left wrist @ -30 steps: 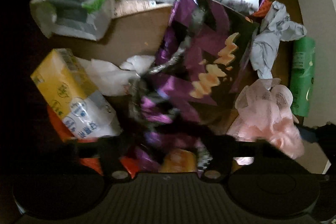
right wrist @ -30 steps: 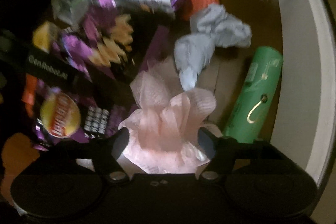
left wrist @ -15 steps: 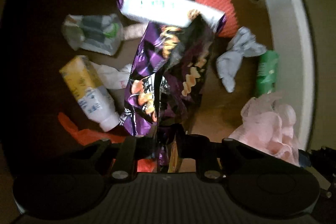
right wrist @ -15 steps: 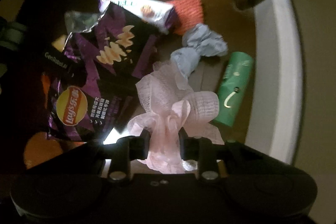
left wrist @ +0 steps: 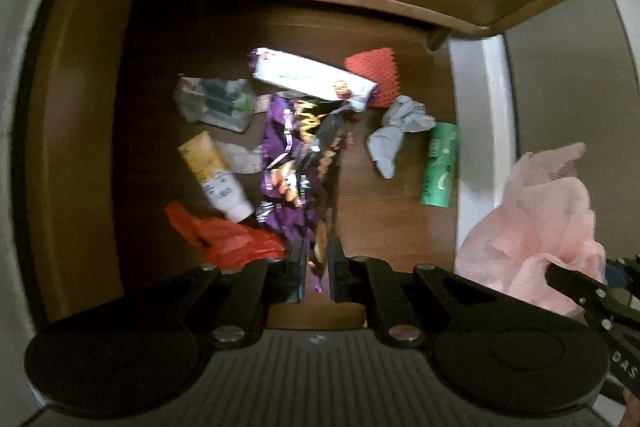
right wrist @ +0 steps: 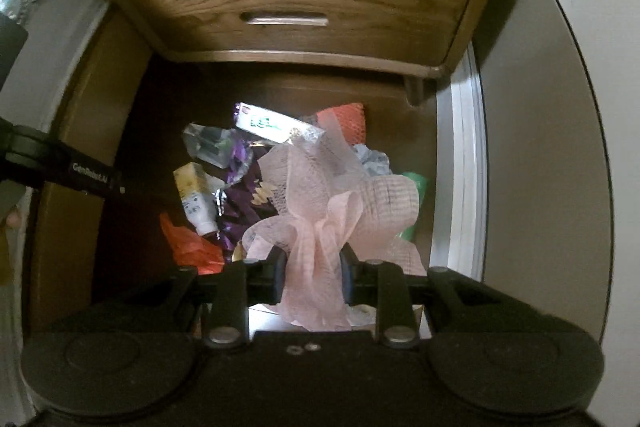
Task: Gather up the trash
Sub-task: 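Close the right gripper on the pink mesh net while the left gripper grasps the purple chip bag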
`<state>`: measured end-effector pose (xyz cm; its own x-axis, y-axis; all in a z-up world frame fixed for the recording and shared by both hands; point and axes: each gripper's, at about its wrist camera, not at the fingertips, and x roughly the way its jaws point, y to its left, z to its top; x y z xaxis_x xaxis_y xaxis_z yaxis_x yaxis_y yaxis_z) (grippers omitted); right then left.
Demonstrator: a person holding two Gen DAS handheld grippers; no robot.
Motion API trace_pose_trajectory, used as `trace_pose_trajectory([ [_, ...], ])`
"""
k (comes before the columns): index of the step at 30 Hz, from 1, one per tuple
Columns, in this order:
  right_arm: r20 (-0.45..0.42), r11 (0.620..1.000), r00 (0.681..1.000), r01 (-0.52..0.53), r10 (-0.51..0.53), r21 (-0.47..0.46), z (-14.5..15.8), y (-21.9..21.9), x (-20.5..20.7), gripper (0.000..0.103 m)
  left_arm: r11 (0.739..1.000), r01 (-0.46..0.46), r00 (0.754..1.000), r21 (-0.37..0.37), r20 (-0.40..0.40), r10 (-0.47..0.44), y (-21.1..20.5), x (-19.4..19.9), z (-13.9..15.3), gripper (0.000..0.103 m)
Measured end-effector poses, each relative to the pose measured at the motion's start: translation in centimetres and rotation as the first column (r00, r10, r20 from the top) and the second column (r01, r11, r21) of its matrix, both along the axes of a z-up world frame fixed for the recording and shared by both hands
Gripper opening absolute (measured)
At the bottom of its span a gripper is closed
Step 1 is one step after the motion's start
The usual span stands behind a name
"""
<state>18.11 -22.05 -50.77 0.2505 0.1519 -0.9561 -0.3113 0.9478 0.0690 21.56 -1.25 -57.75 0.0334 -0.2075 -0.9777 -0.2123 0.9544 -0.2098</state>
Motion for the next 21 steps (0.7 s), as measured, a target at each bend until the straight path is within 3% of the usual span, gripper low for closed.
trace_pose_trajectory([
  [4, -0.003, 1.000, 1.000, 0.004, -0.004, 0.008, -2.1, -0.8, -0.1, 0.027, 0.999, 0.029, 0.999, -0.017, 0.021, -0.028, -0.3, 0.3, -3.0, 0.018],
  [5, -0.006, 1.000, 1.000, 0.011, -0.011, 0.010, -2.9, -1.0, -0.2, 0.027, 0.999, 0.038, 0.999, -0.017, 0.031, -0.038, -0.5, 0.5, -3.8, 0.029],
  [6, -0.010, 1.000, 1.000, 0.020, -0.020, 0.011, -3.9, -1.3, -0.1, 0.027, 0.999, 0.047, 0.998, -0.013, 0.041, -0.046, -0.7, 0.8, -4.9, 0.049],
  [8, -0.017, 0.999, 0.999, 0.038, -0.038, 0.016, -5.3, -1.6, -0.5, 0.027, 0.999, 0.051, 0.997, -0.012, 0.066, -0.051, -1.0, 1.2, -6.3, 0.073],
  [13, -0.038, 0.997, 0.997, 0.068, -0.067, 0.037, -9.5, -2.7, -0.3, 0.027, 0.997, 0.071, 0.994, -0.010, 0.078, -0.070, -1.3, 3.6, -12.4, 0.074],
  [17, -0.051, 0.996, 0.996, 0.081, -0.079, 0.045, -13.0, -3.5, 0.3, 0.027, 0.991, 0.130, 0.989, 0.040, 0.060, -0.132, -1.8, 5.2, -17.6, 0.074],
  [21, -0.071, 0.994, 0.993, 0.100, -0.096, 0.043, -16.6, -4.1, 1.4, 0.027, 0.993, 0.116, 0.993, 0.027, 0.030, -0.117, -1.0, 6.3, -21.8, 0.074],
])
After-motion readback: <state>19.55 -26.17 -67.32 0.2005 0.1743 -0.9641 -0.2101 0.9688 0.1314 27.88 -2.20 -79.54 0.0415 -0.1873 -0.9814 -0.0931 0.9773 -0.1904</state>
